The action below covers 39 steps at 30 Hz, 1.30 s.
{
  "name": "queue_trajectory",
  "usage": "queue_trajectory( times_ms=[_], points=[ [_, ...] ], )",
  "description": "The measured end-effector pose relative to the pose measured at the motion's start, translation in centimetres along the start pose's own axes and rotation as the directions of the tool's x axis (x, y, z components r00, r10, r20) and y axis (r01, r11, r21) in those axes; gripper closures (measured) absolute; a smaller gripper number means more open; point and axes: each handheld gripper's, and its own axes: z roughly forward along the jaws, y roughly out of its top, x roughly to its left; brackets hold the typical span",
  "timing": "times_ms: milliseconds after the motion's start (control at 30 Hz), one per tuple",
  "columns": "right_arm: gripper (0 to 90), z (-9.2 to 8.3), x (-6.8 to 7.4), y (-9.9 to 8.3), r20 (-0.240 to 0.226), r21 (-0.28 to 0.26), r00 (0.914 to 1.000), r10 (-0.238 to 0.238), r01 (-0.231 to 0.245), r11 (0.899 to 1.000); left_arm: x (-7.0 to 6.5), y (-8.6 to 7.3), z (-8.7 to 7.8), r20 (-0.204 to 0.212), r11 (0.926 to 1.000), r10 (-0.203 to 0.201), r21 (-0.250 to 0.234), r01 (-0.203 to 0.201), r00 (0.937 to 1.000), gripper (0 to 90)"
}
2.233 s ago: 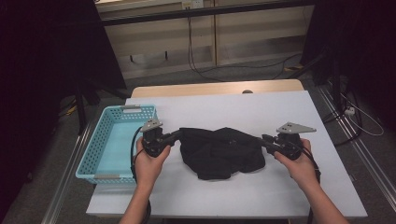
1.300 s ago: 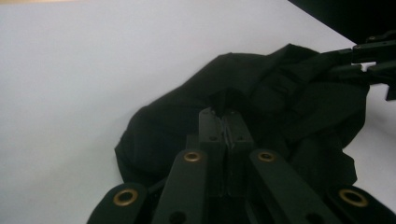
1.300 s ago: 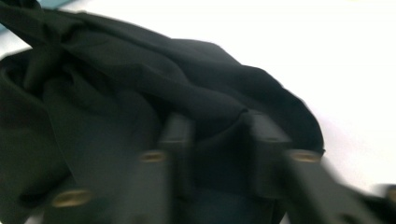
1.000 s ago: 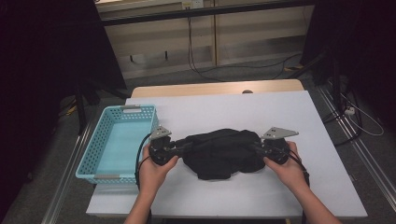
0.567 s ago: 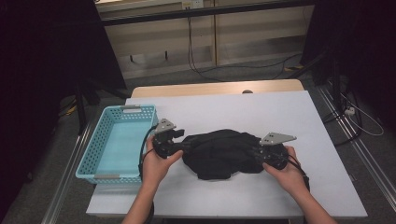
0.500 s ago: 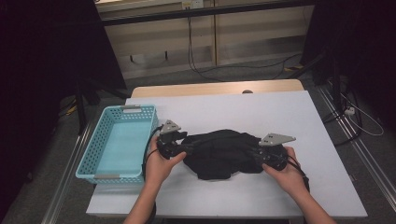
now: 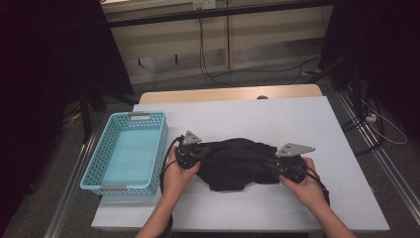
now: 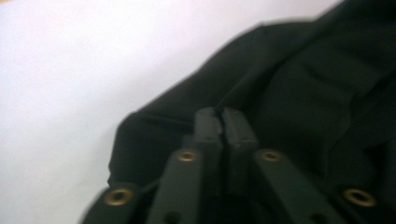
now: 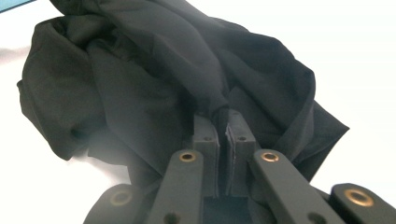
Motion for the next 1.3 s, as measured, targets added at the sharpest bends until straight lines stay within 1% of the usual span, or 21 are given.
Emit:
queue_trajectory(
  times_ms=[67, 100, 167, 233, 300, 367, 433, 467, 533, 567, 600, 667, 733, 767, 800, 833, 900, 933, 1067, 1133, 1300],
  points=[
    [86.0, -0.2, -0.2, 0.0, 0.006, -0.007, 1.0000, 0.000, 0.000, 1.000, 0.5, 0.3, -1.0, -0.020, 0.9992, -0.027, -0.029, 0.027, 0.9994, 89.4],
    [86.0, -0.3, -0.3, 0.0, 0.009, -0.011, 0.9999, 0.004, -0.004, 1.000, 0.8, 0.4, -1.6, -0.025, 0.9974, -0.053, -0.050, 0.052, 0.9983, 89.4],
    [86.0, -0.6, -0.6, 0.0, 0.021, -0.018, 0.9997, 0.010, -0.009, 1.000, 1.2, 0.6, -2.5, -0.038, 0.9951, -0.070, -0.072, 0.067, 0.9968, 89.6],
    [86.0, -1.0, -1.1, 0.0, 0.032, -0.030, 0.9992, 0.023, -0.022, 0.999, 1.7, 0.7, -3.4, -0.047, 0.9912, -0.095, -0.096, 0.090, 0.9943, 89.7],
    [86.0, -1.5, -1.8, 0.0, 0.047, -0.046, 0.9984, 0.032, -0.030, 0.999, 2.1, 0.8, -4.3, -0.066, 0.9873, -0.110, -0.122, 0.101, 0.9917, 89.8],
    [86.1, -2.1, -2.5, 0.1, 0.064, -0.065, 0.9968, 0.048, -0.044, 0.997, 2.4, 0.9, -5.1, -0.062, 0.9815, -0.131, -0.149, 0.121, 0.9894, 89.9],
    [86.1, -2.7, -3.3, 0.1, 0.080, -0.092, 0.9950, 0.060, -0.052, 0.994, 2.3, 1.2, -5.6, -0.057, 0.9780, -0.138, -0.166, 0.127, 0.9889, 89.9],
    [86.1, -3.0, -3.5, 0.2, 0.087, -0.101, 0.9944, 0.061, -0.053, 0.993, 2.2, 1.3, -5.7, -0.059, 0.9778, -0.137, -0.168, 0.126, 0.9888, 89.9],
    [83.5, -3.1, -3.6, 0.2, 0.085, -0.117, 0.9948, 0.055, -0.045, 0.992, 1.8, 1.4, -5.5, -0.060, 0.9803, -0.128, -0.159, 0.117, 0.9899, 89.9],
    [79.7, -3.0, -3.5, 0.2, 0.088, -0.111, 0.9946, 0.054, -0.044, 0.993, 1.8, 1.4, -5.5, -0.065, 0.9825, -0.120, -0.151, 0.109, 0.9906, 89.9],
    [77.9, -2.9, -3.4, 0.1, 0.090, -0.106, 0.9946, 0.051, -0.041, 0.994, 1.8, 1.4, -5.4, -0.072, 0.9825, -0.122, -0.151, 0.110, 0.9900, 89.9],
    [75.7, -2.6, -3.2, -0.1, 0.081, -0.091, 0.9951, 0.055, -0.048, 0.995, 1.9, 1.2, -5.4, -0.088, 0.9838, -0.128, -0.138, 0.115, 0.9879, 89.9],
    [73.0, -2.5, -3.0, -0.2, 0.065, -0.089, 0.9952, 0.073, -0.067, 0.994, 2.3, 1.0, -5.6, -0.097, 0.9814, -0.147, -0.138, 0.133, 0.9844, 89.9],
    [71.4, -2.5, -3.0, -0.2, 0.067, -0.093, 0.9948, 0.077, -0.070, 0.993, 2.4, 0.9, -5.7, -0.102, 0.9812, -0.151, -0.137, 0.137, 0.9833, 89.9],
    [67.6, -2.5, -2.9, -0.1, 0.068, -0.098, 0.9946, 0.078, -0.071, 0.993, 2.5, 0.9, -5.9, -0.117, 0.9805, -0.156, -0.138, 0.140, 0.9808, 89.9],
    [63.1, -2.6, -2.9, -0.1, 0.081, -0.100, 0.9933, 0.083, -0.075, 0.992, 2.7, 0.8, -6.0, -0.125, 0.9798, -0.161, -0.140, 0.143, 0.9791, 89.9],
    [62.1, -2.7, -3.0, -0.1, 0.085, -0.106, 0.9921, 0.091, -0.082, 0.991, 2.9, 0.7, -6.2, -0.129, 0.9785, -0.169, -0.141, 0.151, 0.9771, 89.9],
    [61.5, -2.8, -3.0, -0.1, 0.089, -0.108, 0.9907, 0.103, -0.093, 0.990, 2.9, 0.7, -6.2, -0.128, 0.9785, -0.170, -0.139, 0.152, 0.9772, 89.9],
    [62.4, -2.9, -2.9, -0.2, 0.072, -0.106, 0.9913, 0.111, -0.103, 0.989, 2.8, 0.7, -6.1, -0.124, 0.9795, -0.167, -0.134, 0.151, 0.9781, 89.8],
    [64.1, -2.8, -2.5, -0.1, 0.053, -0.098, 0.9924, 0.112, -0.106, 0.990, 2.7, 0.7, -5.9, -0.121, 0.9806, -0.163, -0.129, 0.148, 0.9792, 89.8],
    [67.2, -2.3, -0.7, 0.2, 0.016, -0.063, 0.9965, 0.082, -0.080, 0.995, 2.5, 0.6, -5.8, -0.115, 0.9817, -0.161, -0.121, 0.147, 0.9803, 89.8]
  ],
)
